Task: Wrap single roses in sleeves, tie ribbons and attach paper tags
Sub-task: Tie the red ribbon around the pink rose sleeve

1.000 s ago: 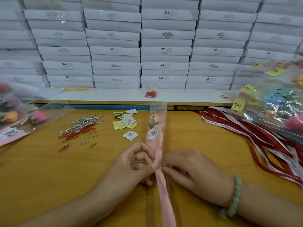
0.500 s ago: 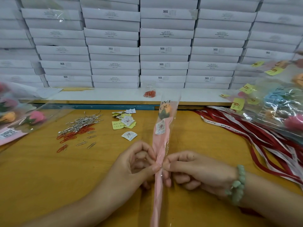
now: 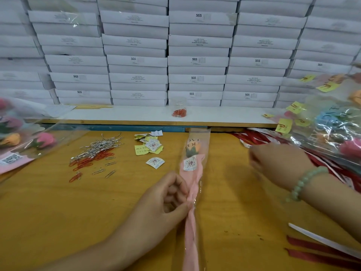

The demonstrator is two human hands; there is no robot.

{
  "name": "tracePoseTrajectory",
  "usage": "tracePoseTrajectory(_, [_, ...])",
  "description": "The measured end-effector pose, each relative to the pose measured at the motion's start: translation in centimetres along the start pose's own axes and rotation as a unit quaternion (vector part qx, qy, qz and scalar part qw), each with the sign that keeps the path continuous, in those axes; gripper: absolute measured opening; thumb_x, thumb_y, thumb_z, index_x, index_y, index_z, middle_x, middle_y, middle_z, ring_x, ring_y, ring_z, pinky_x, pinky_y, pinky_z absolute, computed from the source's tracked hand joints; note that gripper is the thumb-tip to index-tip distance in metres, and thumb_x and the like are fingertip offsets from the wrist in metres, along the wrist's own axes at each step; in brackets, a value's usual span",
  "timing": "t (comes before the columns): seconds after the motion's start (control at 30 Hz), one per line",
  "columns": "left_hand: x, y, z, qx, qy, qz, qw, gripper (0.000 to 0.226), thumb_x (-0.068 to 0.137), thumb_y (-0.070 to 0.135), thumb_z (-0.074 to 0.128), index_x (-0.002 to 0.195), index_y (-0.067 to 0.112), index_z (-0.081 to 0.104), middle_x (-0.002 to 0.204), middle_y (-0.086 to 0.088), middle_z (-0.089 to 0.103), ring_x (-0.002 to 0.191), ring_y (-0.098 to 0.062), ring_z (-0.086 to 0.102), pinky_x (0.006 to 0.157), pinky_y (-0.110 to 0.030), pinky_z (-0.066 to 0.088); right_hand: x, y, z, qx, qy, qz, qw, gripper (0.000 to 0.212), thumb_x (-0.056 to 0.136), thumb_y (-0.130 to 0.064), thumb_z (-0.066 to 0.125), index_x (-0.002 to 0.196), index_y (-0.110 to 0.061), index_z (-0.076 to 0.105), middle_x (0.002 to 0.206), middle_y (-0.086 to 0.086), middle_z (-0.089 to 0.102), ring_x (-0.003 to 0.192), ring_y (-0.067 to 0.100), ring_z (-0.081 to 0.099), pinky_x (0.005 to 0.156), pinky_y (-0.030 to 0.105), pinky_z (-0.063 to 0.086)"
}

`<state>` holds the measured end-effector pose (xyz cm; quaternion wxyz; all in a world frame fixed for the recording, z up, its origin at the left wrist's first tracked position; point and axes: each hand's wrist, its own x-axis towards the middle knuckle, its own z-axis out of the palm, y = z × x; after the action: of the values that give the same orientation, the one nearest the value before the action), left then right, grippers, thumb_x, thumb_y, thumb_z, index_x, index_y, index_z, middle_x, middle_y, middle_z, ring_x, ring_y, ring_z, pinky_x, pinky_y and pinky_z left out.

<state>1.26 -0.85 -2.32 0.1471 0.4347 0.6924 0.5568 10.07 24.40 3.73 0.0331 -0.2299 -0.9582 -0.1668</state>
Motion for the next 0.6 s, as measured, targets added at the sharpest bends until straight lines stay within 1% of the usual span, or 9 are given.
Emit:
tracePoseTrajectory(0.1, [-0.1, 0.4, 0.2, 0.086, -0.023, 0.022, 0.996, 0.031, 0.089, 0.011, 0.066, 0.083, 0.036, 0.049, 0.076, 0.010, 0.059, 0.060, 0.000, 0.048, 0.056, -0.008, 0.036, 0.9, 2.5, 1.2, -0.096, -0.011, 0.094, 0.991, 0.021, 0.098, -0.017, 0.040, 0.113, -0.022, 0.054, 0.098, -0.006, 0.060, 0.088, 0.015, 0.061, 0.059, 0.027, 0.042])
tracePoseTrajectory(0.17, [-0.3, 0.6, 0.2, 0.126, -0.037, 0.039, 0.991, 0.029, 0.091, 0.014, 0.064, 0.086, 0.036, 0.046, 0.080, 0.009, 0.059, 0.057, -0.001, 0.047, 0.055, -0.007, 0.035, 1.2, 3.4, 1.9, -0.118, -0.053, 0.125, 0.984, 0.023, 0.096, -0.015, 0.041, 0.113, -0.020, 0.055, 0.085, -0.007, 0.053, 0.080, 0.015, 0.057, 0.059, 0.027, 0.041])
tracePoseTrajectory(0.27, [-0.3, 0.8, 0.3, 0.156, -0.040, 0.053, 0.985, 0.025, 0.094, 0.018, 0.061, 0.089, 0.036, 0.044, 0.082, 0.012, 0.057, 0.057, -0.001, 0.047, 0.055, -0.007, 0.034, 1.6, 3.9, 2.8, -0.118, -0.087, 0.121, 0.982, 0.024, 0.095, -0.012, 0.040, 0.111, -0.021, 0.056, 0.076, -0.008, 0.046, 0.075, 0.012, 0.052, 0.061, 0.026, 0.041])
tracePoseTrajectory(0.33, [-0.4, 0.9, 0.3, 0.157, -0.038, 0.050, 0.986, 0.022, 0.097, 0.018, 0.055, 0.090, 0.036, 0.043, 0.081, 0.014, 0.057, 0.060, -0.002, 0.048, 0.056, -0.009, 0.035, 1.7, 4.1, 3.2, -0.121, -0.067, 0.113, 0.984, 0.023, 0.095, -0.011, 0.040, 0.109, -0.022, 0.054, 0.073, -0.008, 0.043, 0.072, 0.012, 0.048, 0.060, 0.025, 0.040])
tracePoseTrajectory(0.37, [-0.4, 0.9, 0.2, 0.151, -0.042, 0.047, 0.987, 0.022, 0.098, 0.017, 0.051, 0.090, 0.036, 0.043, 0.081, 0.012, 0.058, 0.063, -0.003, 0.049, 0.056, -0.012, 0.036, 1.8, 4.1, 3.3, -0.119, -0.055, 0.113, 0.985, 0.023, 0.095, -0.011, 0.040, 0.109, -0.022, 0.053, 0.072, -0.008, 0.042, 0.071, 0.012, 0.047, 0.059, 0.025, 0.039])
tracePoseTrajectory(0.43, [-0.4, 1.0, 0.1, 0.135, -0.052, 0.033, 0.989, 0.025, 0.099, 0.013, 0.045, 0.090, 0.036, 0.044, 0.082, 0.005, 0.059, 0.067, -0.009, 0.051, 0.062, -0.025, 0.044, 1.8, 4.2, 3.5, -0.101, -0.035, 0.120, 0.987, 0.023, 0.096, -0.011, 0.041, 0.115, -0.019, 0.050, 0.080, -0.006, 0.050, 0.073, 0.014, 0.049, 0.059, 0.025, 0.041])
tracePoseTrajectory(0.47, [-0.4, 1.1, 0.1, 0.128, -0.056, 0.023, 0.990, 0.030, 0.098, 0.008, 0.044, 0.089, 0.037, 0.044, 0.082, 0.004, 0.060, 0.068, -0.009, 0.052, 0.065, -0.027, 0.045, 1.9, 4.3, 3.6, -0.085, -0.028, 0.125, 0.988, 0.024, 0.096, -0.010, 0.042, 0.118, -0.016, 0.048, 0.091, -0.003, 0.055, 0.078, 0.016, 0.054, 0.060, 0.026, 0.043])
tracePoseTrajectory(0.53, [-0.3, 1.1, 0.0, 0.115, -0.058, 0.008, 0.992, 0.042, 0.093, -0.003, 0.042, 0.085, 0.038, 0.045, 0.081, 0.006, 0.061, 0.068, -0.005, 0.053, 0.066, -0.024, 0.045, 2.1, 4.5, 3.9, -0.055, -0.024, 0.128, 0.990, 0.024, 0.095, -0.009, 0.045, 0.119, -0.013, 0.046, 0.107, 0.003, 0.058, 0.091, 0.019, 0.061, 0.066, 0.028, 0.048])
tracePoseTrajectory(0.6, [-0.2, 1.1, 0.0, 0.101, -0.061, -0.004, 0.993, 0.047, 0.088, -0.009, 0.041, 0.083, 0.038, 0.046, 0.080, 0.007, 0.062, 0.067, -0.003, 0.053, 0.065, -0.020, 0.044, 2.2, 4.8, 3.9, -0.034, -0.028, 0.119, 0.992, 0.020, 0.094, -0.007, 0.045, 0.112, -0.015, 0.047, 0.104, 0.004, 0.057, 0.091, 0.020, 0.060, 0.071, 0.028, 0.050])
